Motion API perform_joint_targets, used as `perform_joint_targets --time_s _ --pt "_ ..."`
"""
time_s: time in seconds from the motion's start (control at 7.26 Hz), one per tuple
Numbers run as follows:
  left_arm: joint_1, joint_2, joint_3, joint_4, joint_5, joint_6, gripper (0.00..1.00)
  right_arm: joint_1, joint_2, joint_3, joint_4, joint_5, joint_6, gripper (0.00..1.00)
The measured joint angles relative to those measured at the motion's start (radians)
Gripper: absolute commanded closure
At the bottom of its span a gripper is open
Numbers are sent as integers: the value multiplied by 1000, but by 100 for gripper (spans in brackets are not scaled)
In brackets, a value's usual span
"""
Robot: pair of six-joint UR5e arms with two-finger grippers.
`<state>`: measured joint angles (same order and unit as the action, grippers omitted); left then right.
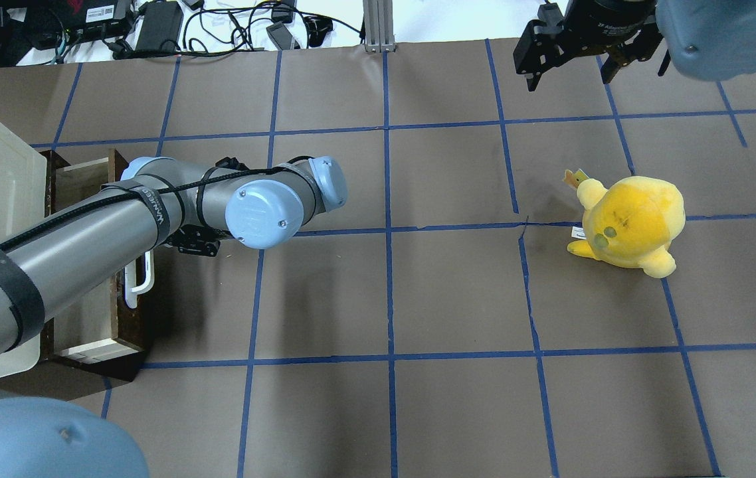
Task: Pull drawer sideways
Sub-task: 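Pull the handle with the left gripper, sliding the drawer out, then keep pulling the drawer outward with the left gripper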
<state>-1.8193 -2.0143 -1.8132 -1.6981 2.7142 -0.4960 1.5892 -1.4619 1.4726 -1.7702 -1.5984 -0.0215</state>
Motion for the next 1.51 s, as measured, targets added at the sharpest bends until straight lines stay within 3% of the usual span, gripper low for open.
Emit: perform_joint_targets --time_s 1.51 --pt "-8 -1 5 -1 5 22 82 0 0 0 0 0 0 0"
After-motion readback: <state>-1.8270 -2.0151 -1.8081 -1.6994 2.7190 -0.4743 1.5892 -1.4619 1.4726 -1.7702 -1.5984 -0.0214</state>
